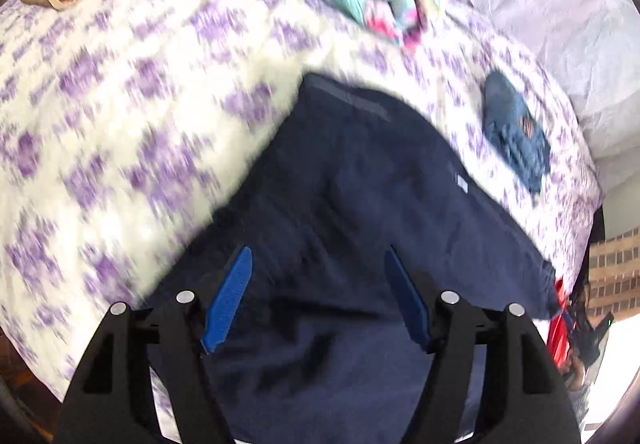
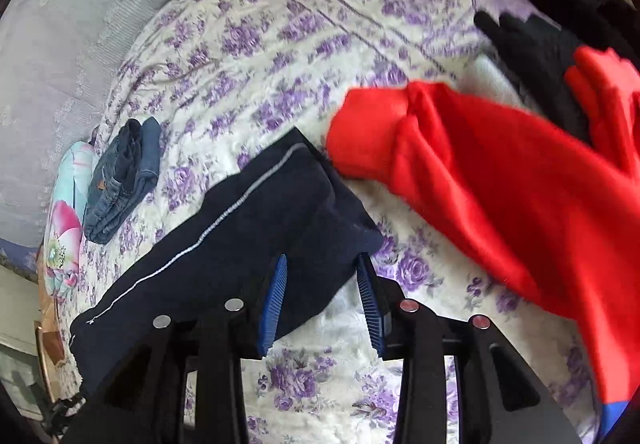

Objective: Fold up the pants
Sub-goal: 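Grasp the folded pants edge with the left gripper while the right gripper grasps the other end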

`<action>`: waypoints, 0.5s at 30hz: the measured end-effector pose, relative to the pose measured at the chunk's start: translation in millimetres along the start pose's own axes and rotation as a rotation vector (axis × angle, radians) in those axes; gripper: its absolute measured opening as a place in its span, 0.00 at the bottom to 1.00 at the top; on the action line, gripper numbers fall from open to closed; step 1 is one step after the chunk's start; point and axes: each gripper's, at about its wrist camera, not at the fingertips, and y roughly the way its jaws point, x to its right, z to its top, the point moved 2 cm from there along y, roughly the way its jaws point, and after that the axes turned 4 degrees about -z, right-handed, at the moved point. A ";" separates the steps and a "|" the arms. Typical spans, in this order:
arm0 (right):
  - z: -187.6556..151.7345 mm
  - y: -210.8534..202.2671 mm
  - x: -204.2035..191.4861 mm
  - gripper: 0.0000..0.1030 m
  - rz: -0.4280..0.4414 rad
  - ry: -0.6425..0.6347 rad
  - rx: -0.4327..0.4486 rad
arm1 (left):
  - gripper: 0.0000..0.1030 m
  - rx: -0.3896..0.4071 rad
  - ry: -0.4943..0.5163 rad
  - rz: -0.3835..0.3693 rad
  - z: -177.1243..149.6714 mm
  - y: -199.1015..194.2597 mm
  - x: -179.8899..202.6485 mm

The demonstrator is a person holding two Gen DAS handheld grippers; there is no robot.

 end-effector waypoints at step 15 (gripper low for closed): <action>-6.8 22.1 -162.5 0.53 0.251 -0.300 -0.113 | 0.65 -0.038 0.074 0.042 107.4 82.1 -8.7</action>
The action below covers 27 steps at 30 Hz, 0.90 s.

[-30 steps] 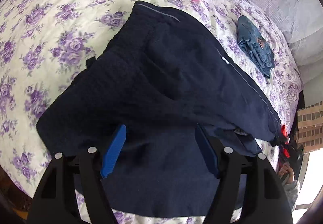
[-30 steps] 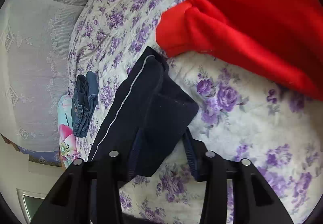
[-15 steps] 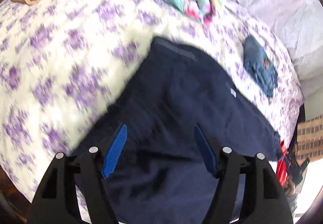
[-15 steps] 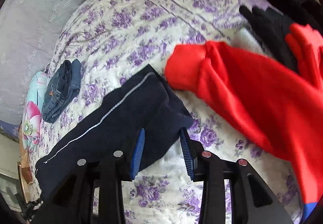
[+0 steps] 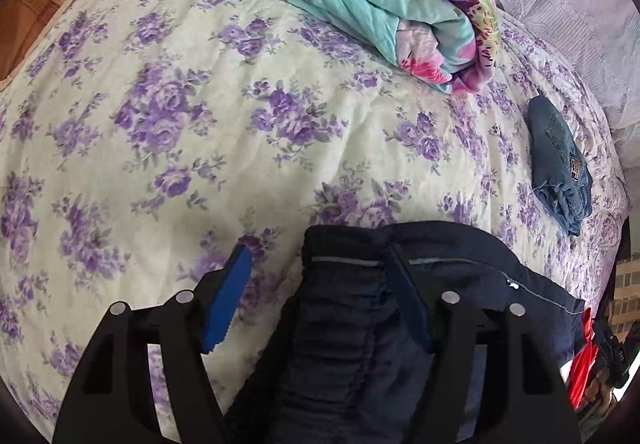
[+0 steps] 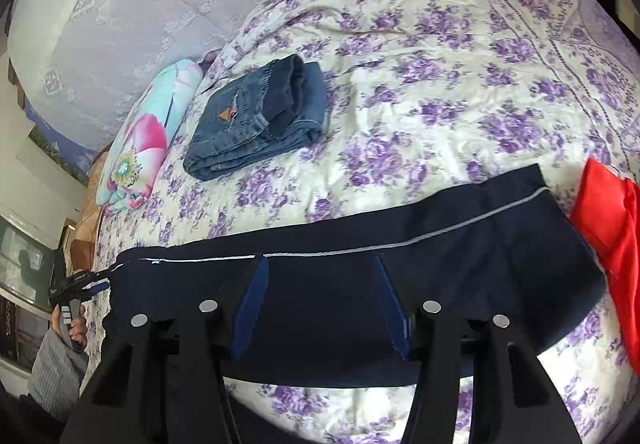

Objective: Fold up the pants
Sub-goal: 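Grasp the folded pants edge with the left gripper while the right gripper grasps the other end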

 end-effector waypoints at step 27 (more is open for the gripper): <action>27.4 172.6 -128.6 0.35 0.148 -0.824 -0.446 | 0.22 0.022 -0.002 -0.037 12.8 -9.6 13.7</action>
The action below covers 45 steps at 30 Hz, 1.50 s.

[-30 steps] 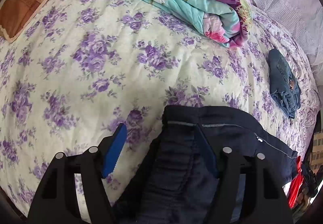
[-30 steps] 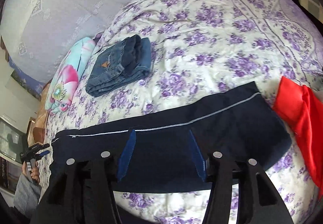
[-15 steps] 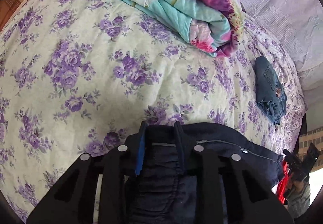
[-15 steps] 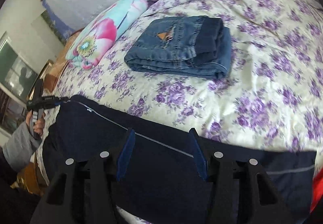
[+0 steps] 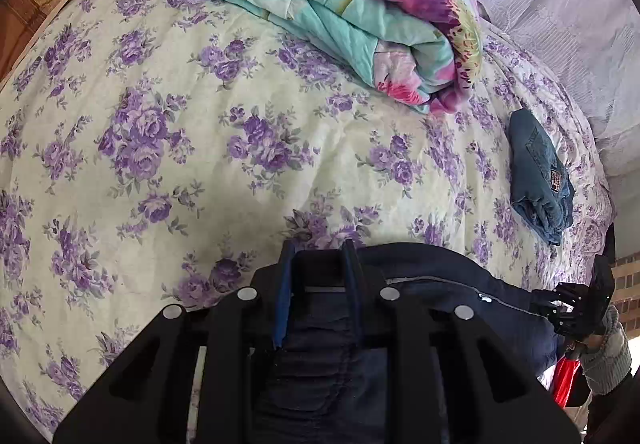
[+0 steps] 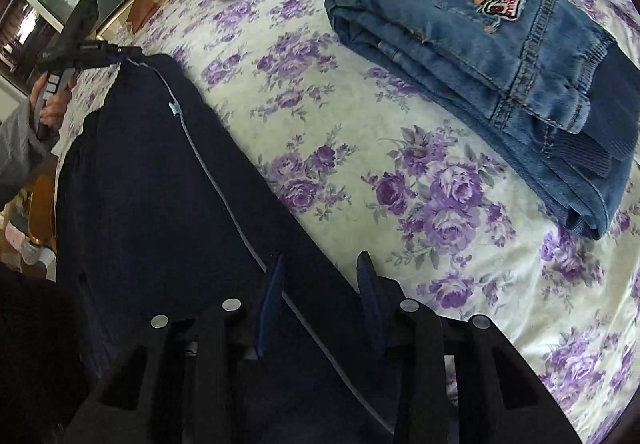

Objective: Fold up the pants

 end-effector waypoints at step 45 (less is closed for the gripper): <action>-202.2 -85.7 -269.7 0.03 -0.208 0.161 0.122 | 0.42 -0.091 -0.191 -0.262 -208.0 -80.6 -72.3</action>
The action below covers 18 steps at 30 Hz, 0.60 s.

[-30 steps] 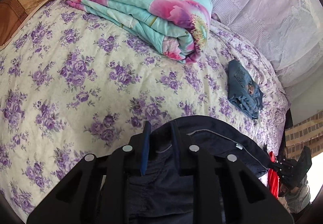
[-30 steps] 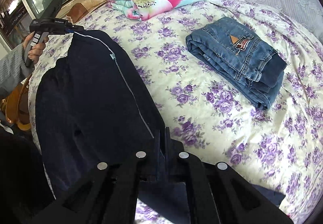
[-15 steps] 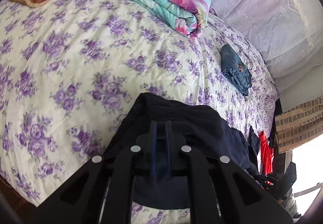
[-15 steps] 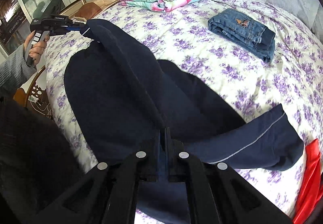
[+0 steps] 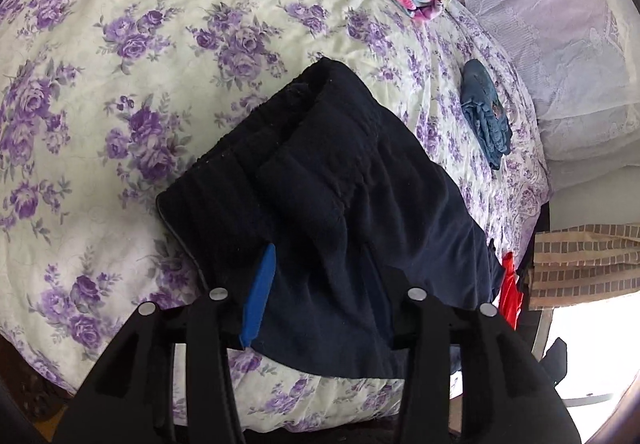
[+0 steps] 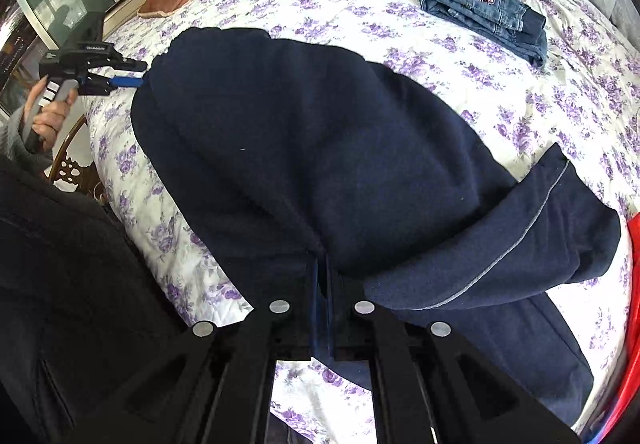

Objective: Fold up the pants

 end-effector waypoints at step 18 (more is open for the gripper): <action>-9.2 -17.6 -21.1 0.03 0.075 0.025 -0.028 | 0.18 0.060 0.018 0.028 7.1 -39.4 -5.6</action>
